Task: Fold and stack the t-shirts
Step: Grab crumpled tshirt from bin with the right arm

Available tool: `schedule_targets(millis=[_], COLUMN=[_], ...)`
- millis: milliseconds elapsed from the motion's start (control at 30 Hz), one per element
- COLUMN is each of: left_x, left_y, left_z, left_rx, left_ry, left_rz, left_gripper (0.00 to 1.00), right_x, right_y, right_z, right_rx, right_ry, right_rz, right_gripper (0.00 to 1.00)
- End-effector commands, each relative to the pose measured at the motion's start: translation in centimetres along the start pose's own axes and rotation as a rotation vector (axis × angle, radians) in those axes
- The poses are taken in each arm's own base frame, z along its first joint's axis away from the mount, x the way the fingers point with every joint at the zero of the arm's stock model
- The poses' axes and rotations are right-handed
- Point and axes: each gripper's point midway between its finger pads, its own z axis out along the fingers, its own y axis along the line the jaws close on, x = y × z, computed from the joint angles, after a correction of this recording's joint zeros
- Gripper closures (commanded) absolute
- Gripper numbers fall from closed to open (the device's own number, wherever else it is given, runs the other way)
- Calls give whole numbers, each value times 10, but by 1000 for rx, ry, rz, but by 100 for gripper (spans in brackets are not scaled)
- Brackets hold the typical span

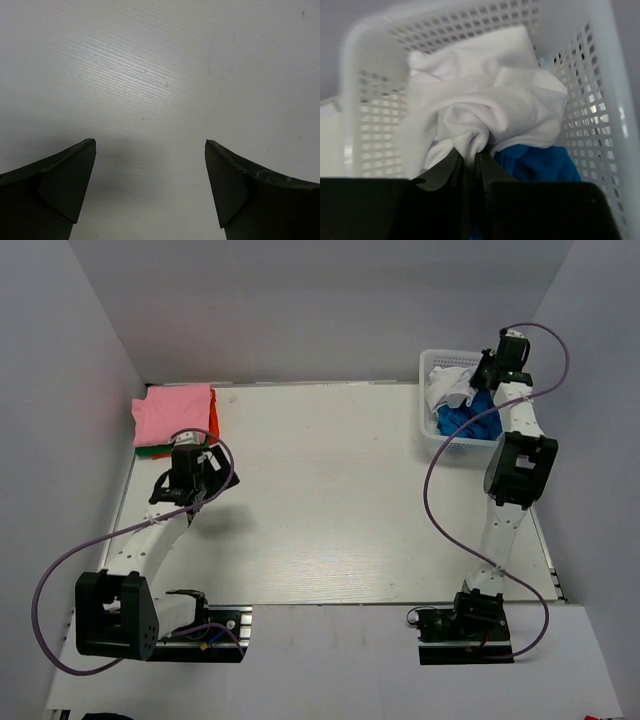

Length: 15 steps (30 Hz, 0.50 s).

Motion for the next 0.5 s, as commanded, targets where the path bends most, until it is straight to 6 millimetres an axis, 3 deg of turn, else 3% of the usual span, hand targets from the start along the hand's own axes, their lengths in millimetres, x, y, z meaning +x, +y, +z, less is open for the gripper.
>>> schedule_targets(millis=[0,33,67,133,300,333,400,433,467], left_x=[-37,-39,-42,-46,-56,-64,-70,-75,-82], left_y=[-24,-25,-29,-32,-38,-42,-49,-52,-55], left_z=[-23,-25,-31,-37,-53,-60,-67,-73,-79], left_rx=[84,89,112,131,169,183,215,224,235], left_ry=[-103,-113,-127,-143,-189,-214,-227,-241,-261], left_rz=[-19,-20,-20,-21,-44,-46,-44,-56,-57], left_gripper=[0,0,0,0,0,0,0,0,0], right_x=[-130,-138,-163,-183,-227,-230,-256,-257,-270], right_y=[49,51,61,69,101,110,123,133,142], right_z=[-104,-112,-148,-181,-271,-281,-323,-334,-359], right_rx=[-159,-172,-196,-218,-332,-376,-424,-487,-530], right_ry=[-319,-345,-414,-471,-622,-632,-734,-733,-798], right_rz=[-15,-17,-29,-38,-82,-91,-105,-78,-91], right_gripper=[100,100,100,100,100,100,100,100,100])
